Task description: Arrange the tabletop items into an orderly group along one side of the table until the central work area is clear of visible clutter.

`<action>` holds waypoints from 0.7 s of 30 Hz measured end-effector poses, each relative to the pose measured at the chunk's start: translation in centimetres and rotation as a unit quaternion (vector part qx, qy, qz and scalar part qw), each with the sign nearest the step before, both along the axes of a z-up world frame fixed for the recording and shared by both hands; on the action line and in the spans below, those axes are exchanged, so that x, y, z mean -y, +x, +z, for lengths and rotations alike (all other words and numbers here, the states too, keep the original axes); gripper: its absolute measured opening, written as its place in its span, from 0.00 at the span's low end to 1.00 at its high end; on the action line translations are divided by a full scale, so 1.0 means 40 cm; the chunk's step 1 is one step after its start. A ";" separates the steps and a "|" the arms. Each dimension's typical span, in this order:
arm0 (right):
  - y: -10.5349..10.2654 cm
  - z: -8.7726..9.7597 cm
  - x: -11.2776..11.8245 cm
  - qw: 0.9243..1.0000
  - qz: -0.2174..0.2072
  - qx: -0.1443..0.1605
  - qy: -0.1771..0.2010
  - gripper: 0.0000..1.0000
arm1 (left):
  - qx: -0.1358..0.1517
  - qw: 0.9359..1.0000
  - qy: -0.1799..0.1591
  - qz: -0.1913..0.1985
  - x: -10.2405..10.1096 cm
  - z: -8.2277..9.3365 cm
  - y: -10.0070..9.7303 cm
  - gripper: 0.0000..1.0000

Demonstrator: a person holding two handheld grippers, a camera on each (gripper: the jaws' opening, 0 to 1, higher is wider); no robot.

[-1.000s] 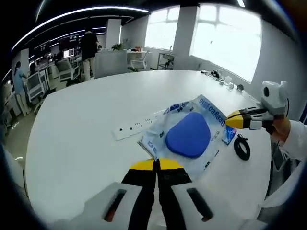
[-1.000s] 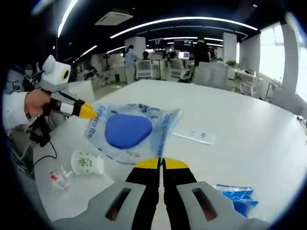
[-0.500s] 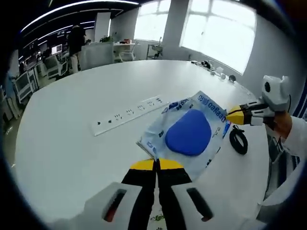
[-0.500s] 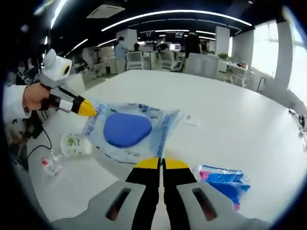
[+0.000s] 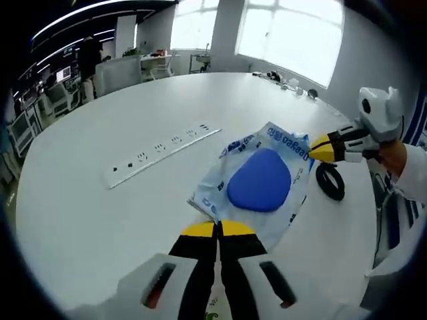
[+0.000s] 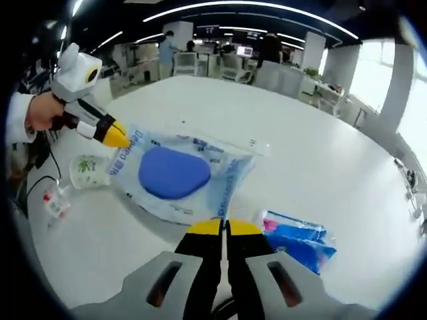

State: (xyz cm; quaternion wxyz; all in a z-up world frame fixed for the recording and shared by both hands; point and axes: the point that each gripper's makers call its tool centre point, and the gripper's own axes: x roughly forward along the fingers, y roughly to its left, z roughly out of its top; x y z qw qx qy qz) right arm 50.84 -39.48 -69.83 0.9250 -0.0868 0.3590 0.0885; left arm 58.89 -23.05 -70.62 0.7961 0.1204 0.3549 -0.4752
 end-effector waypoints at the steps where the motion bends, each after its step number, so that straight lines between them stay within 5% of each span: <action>1: -0.002 -0.004 0.002 1.000 0.000 -0.003 -0.001 0.00 | 0.000 1.000 0.001 -0.002 0.003 -0.004 -0.002 0.00; 21: -0.044 -0.080 0.026 0.999 -0.003 -0.044 0.000 0.00 | -0.011 0.999 0.036 -0.037 0.022 -0.057 -0.049 0.00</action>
